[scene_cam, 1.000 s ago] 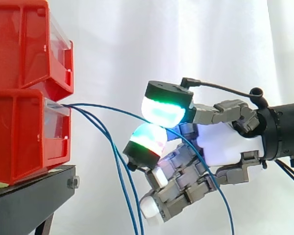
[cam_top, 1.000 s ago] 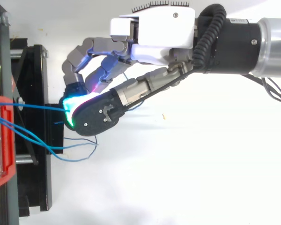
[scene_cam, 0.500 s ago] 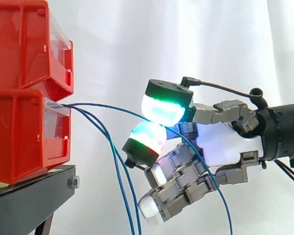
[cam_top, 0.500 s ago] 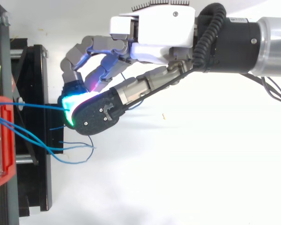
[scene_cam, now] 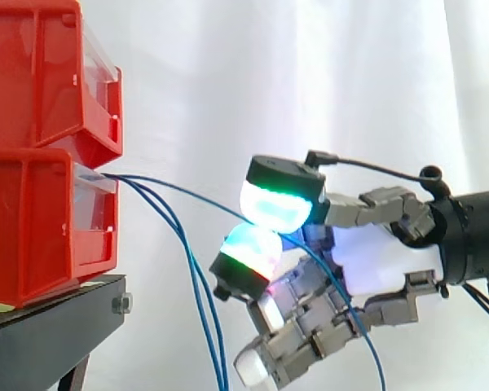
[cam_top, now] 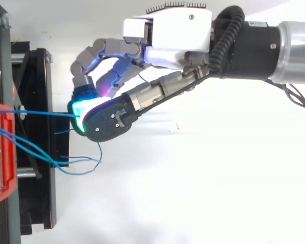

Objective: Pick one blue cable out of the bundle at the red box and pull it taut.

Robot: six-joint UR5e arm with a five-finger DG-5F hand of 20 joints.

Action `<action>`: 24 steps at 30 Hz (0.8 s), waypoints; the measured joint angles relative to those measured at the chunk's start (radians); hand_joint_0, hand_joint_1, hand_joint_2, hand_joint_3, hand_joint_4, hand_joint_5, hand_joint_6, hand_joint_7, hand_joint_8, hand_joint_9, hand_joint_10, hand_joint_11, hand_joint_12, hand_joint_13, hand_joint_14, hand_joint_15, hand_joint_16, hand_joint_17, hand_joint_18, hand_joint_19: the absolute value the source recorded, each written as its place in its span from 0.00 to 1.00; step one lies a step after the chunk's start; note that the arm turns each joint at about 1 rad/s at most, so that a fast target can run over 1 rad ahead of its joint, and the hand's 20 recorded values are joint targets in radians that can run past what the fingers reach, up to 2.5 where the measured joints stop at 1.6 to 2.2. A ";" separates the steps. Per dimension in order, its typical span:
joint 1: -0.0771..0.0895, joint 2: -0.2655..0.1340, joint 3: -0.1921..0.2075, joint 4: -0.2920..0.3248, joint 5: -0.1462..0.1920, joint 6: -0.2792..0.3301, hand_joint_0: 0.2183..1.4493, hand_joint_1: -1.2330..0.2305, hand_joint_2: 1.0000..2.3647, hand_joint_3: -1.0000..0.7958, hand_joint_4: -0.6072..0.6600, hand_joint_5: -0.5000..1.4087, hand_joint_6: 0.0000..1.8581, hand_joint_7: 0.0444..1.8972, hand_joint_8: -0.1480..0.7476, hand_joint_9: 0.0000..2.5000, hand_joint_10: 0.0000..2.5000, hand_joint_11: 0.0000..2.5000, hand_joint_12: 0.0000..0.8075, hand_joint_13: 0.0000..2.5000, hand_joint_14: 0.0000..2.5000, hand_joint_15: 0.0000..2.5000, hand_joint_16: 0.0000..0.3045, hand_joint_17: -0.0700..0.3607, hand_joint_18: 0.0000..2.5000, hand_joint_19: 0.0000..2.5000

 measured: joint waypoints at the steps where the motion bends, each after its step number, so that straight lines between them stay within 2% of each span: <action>1: 0.000 0.000 -0.012 0.015 0.002 0.002 0.48 0.32 0.01 0.41 0.24 0.16 0.53 0.72 0.43 0.35 0.01 0.34 0.47 0.25 0.01 0.17 0.17 0.43 0.17 0.10; 9: 0.001 0.000 -0.092 0.192 0.012 0.013 0.48 0.33 0.01 0.41 0.25 0.16 0.53 0.72 0.43 0.35 0.01 0.35 0.47 0.25 0.01 0.17 0.16 0.42 0.17 0.11; 16: 0.003 0.000 -0.118 0.232 0.010 0.014 0.50 0.32 0.01 0.40 0.24 0.16 0.53 0.72 0.44 0.36 0.00 0.35 0.46 0.26 0.01 0.18 0.16 0.42 0.19 0.12; 19: 0.005 0.000 -0.147 0.246 0.008 0.018 0.50 0.31 0.01 0.40 0.24 0.16 0.53 0.72 0.44 0.36 0.01 0.34 0.47 0.26 0.01 0.18 0.16 0.42 0.19 0.12; 24: 0.009 0.000 -0.199 0.307 0.009 0.039 0.50 0.32 0.01 0.41 0.26 0.16 0.53 0.73 0.44 0.36 0.01 0.34 0.47 0.26 0.01 0.18 0.16 0.41 0.18 0.13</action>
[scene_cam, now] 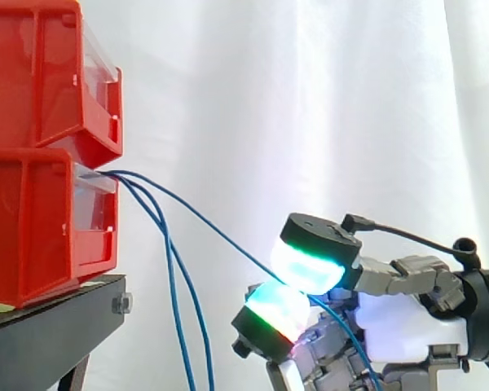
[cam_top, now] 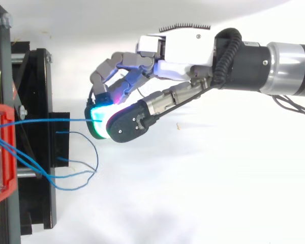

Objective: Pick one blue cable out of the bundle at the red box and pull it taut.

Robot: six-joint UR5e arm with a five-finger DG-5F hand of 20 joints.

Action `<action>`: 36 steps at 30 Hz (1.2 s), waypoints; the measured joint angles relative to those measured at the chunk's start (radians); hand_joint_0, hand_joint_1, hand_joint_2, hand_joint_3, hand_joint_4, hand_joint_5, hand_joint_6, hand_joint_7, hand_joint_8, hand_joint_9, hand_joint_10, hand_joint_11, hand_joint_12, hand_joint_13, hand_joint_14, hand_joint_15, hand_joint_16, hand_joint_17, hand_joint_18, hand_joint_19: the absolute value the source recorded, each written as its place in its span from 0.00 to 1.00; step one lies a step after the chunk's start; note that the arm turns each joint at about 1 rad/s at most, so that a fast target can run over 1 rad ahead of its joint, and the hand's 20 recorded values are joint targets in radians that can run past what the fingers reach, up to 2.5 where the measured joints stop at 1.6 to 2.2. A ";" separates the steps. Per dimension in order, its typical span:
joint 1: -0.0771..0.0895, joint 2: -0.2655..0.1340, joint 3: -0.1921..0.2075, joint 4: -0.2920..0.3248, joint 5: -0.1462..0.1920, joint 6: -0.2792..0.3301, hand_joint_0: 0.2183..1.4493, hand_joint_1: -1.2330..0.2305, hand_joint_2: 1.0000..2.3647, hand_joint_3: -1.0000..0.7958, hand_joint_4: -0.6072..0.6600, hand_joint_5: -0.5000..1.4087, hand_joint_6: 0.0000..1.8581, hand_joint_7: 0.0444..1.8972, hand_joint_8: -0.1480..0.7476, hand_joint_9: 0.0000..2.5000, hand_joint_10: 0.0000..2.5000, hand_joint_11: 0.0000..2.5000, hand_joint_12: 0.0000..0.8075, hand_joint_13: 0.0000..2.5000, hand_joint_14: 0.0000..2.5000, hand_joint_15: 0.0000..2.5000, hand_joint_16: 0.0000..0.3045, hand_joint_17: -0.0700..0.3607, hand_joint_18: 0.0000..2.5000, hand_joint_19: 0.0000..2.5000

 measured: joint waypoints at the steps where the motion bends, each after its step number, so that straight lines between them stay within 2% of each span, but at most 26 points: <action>1: 0.001 0.000 -0.010 0.020 0.001 0.008 0.50 0.32 0.01 0.41 0.26 0.16 0.53 0.73 0.43 0.36 0.01 0.34 0.47 0.26 0.01 0.18 0.16 0.41 0.18 0.13; 4: 0.002 0.000 -0.023 0.065 0.002 0.019 0.49 0.32 0.01 0.42 0.26 0.16 0.53 0.73 0.44 0.36 0.01 0.34 0.47 0.26 0.01 0.18 0.16 0.41 0.18 0.13; 8: 0.002 0.000 -0.028 0.087 0.002 0.022 0.48 0.32 0.01 0.42 0.26 0.16 0.53 0.73 0.45 0.36 0.01 0.34 0.47 0.26 0.01 0.18 0.16 0.41 0.18 0.13; 36: 0.003 0.000 -0.030 0.088 0.002 0.021 0.48 0.32 0.01 0.42 0.26 0.16 0.53 0.72 0.45 0.36 0.01 0.34 0.48 0.26 0.01 0.18 0.16 0.41 0.18 0.13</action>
